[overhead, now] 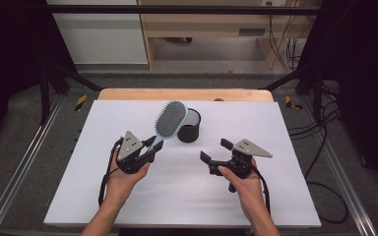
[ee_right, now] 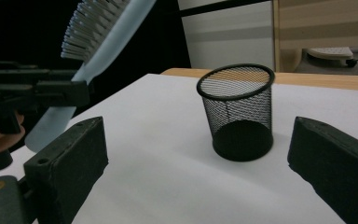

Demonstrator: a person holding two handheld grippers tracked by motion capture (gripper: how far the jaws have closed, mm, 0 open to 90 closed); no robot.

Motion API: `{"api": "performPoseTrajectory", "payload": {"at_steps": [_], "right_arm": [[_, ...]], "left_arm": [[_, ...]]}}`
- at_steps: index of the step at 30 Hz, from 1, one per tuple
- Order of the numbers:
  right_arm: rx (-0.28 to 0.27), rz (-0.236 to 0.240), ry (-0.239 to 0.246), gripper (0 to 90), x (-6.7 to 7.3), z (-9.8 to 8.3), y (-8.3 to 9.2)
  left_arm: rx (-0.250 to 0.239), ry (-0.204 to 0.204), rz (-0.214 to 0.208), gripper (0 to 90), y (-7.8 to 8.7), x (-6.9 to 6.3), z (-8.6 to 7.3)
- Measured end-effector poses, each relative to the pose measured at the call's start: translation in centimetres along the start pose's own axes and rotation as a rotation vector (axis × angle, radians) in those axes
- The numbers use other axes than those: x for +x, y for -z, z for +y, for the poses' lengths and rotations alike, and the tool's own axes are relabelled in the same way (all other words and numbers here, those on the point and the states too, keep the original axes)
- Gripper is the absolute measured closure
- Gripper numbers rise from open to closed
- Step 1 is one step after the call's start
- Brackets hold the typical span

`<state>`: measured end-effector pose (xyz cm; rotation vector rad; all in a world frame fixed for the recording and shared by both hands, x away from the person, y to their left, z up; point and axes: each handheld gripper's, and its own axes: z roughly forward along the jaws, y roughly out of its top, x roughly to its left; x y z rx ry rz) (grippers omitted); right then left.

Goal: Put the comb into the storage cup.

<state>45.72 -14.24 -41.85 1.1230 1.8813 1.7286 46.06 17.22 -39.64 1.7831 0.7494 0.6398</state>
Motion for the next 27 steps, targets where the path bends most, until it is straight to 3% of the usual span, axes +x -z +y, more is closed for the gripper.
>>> {"api": "performPoseTrajectory", "payload": {"at_steps": [14, 27], "right_arm": [[-0.014, 0.058, -0.076, 5.0, 2.1, 1.0, -3.5], [-0.004, 0.072, -0.091, 6.2, 2.8, 1.5, -5.8]], "left_arm": [[0.006, -0.019, -0.020, 69.5, -0.7, -1.2, -0.6], [-0.001, -0.011, -0.028, 69.5, -0.8, -1.5, -0.7]]}}
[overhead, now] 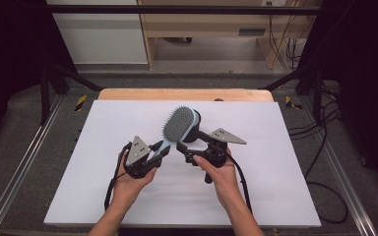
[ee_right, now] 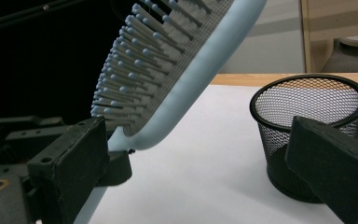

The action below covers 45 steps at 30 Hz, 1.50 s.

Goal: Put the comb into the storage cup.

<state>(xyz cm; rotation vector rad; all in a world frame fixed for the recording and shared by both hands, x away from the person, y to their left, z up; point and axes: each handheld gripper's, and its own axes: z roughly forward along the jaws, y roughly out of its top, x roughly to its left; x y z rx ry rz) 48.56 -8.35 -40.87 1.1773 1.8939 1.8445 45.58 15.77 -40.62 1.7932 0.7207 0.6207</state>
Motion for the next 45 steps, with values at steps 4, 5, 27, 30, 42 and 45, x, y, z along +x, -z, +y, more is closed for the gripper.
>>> {"api": "performPoseTrajectory", "payload": {"at_steps": [4, 5, 27, 30, 42, 45], "right_arm": [[-0.018, 0.010, -0.033, 6.4, -0.2, 0.6, -0.6], [-0.023, 0.013, -0.043, 6.6, -0.2, 0.7, -0.7], [-0.037, 0.086, -0.114, 18.2, 0.9, 2.6, -1.9], [-0.035, 0.090, -0.121, 20.6, 0.7, 2.6, -2.0], [-0.029, 0.100, -0.134, 23.5, 0.7, 2.6, -2.1], [-0.031, 0.102, -0.143, 25.0, 0.6, 2.7, -2.0]], "left_arm": [[-0.006, 0.013, 0.005, 69.5, 0.1, 0.4, -0.1], [-0.006, 0.015, 0.006, 69.5, 0.1, 0.5, -0.2], [-0.009, -0.017, -0.008, 69.5, -0.4, -0.4, -0.5], [-0.010, -0.017, -0.009, 69.5, -0.4, -0.4, -0.5], [-0.013, -0.017, -0.009, 69.4, -0.4, -0.5, -0.5], [-0.015, -0.017, -0.009, 69.4, -0.4, -0.4, -0.5]]}}
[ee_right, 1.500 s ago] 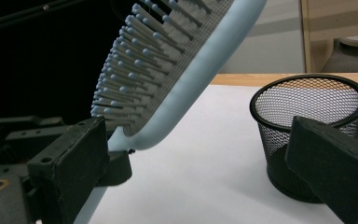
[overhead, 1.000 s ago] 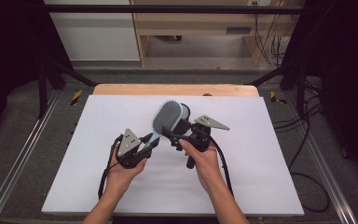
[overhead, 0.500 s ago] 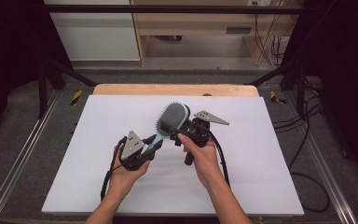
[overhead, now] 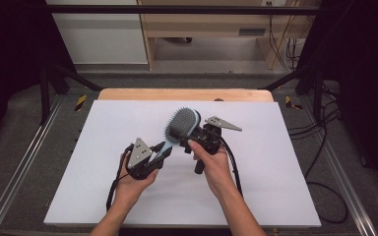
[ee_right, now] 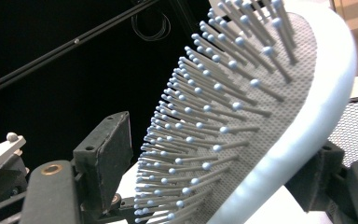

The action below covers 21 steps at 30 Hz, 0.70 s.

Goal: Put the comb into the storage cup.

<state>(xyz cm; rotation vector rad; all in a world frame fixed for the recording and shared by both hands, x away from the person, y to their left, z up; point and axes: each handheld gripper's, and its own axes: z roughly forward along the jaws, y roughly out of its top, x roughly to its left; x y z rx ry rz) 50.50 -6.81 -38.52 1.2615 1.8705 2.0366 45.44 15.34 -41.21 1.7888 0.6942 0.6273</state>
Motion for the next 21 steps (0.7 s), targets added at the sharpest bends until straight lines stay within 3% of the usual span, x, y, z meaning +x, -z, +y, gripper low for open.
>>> {"api": "performPoseTrajectory", "payload": {"at_steps": [11, 16, 21], "right_arm": [[-0.012, 0.016, -0.036, 26.9, -0.16, 0.14, 0.06], [-0.017, 0.017, -0.035, 35.2, -0.19, 0.15, 0.11], [-0.026, 0.027, -0.039, 37.5, -0.06, 0.10, 0.15]], "left_arm": [[-0.006, 0.011, -0.007, 69.4, -0.02, 0.06, -0.06], [-0.010, 0.023, -0.012, 69.5, 0.10, 0.24, 0.00], [-0.014, 0.028, -0.019, 69.5, 0.18, 0.37, 0.00]]}}
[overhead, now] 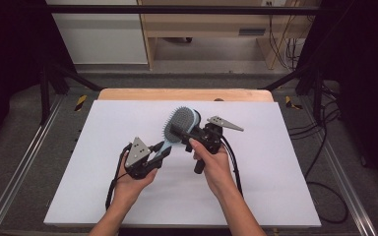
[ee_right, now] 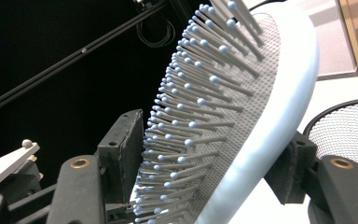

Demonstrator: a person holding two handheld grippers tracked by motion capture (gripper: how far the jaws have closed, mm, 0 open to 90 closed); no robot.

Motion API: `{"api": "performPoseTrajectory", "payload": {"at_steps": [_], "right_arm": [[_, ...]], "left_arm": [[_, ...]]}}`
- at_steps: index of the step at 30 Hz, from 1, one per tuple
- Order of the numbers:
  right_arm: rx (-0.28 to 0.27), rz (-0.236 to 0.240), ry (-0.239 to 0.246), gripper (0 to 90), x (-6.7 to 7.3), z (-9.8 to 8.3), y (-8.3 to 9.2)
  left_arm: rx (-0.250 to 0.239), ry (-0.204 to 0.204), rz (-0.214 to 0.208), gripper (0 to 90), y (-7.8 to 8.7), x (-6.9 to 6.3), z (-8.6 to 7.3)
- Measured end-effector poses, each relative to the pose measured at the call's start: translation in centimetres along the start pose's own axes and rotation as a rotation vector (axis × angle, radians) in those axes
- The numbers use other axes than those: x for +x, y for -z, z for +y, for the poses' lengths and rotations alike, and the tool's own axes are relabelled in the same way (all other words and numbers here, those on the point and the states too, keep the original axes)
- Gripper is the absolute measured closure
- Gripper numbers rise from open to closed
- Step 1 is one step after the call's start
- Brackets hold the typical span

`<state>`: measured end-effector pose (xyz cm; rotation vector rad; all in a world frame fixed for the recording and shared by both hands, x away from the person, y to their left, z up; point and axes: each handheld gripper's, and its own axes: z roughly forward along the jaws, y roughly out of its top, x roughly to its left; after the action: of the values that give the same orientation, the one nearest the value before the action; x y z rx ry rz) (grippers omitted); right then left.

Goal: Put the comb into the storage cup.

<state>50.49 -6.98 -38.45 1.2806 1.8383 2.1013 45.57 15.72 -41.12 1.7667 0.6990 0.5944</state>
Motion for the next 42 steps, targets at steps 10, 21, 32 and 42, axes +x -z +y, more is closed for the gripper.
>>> {"api": "performPoseTrajectory", "payload": {"at_steps": [10, 21, 32, 42], "right_arm": [[-0.010, 0.022, -0.013, 41.3, 0.1, 0.0, 0.0], [0.003, 0.024, 0.041, 51.5, 0.9, -0.2, 0.1], [0.004, -0.001, 0.055, 54.0, 1.6, -0.4, 0.2], [-0.021, -0.052, 0.068, 54.1, 1.4, 0.1, 0.6]], "left_arm": [[-0.003, -0.004, -0.001, 69.6, 0.1, 0.1, 0.0], [0.022, -0.003, 0.000, 69.6, -0.3, 0.3, -0.8], [0.016, 0.016, -0.013, 69.4, -0.6, 0.4, -1.1], [0.003, 0.084, -0.036, 55.5, -0.7, 0.3, -1.4]]}}
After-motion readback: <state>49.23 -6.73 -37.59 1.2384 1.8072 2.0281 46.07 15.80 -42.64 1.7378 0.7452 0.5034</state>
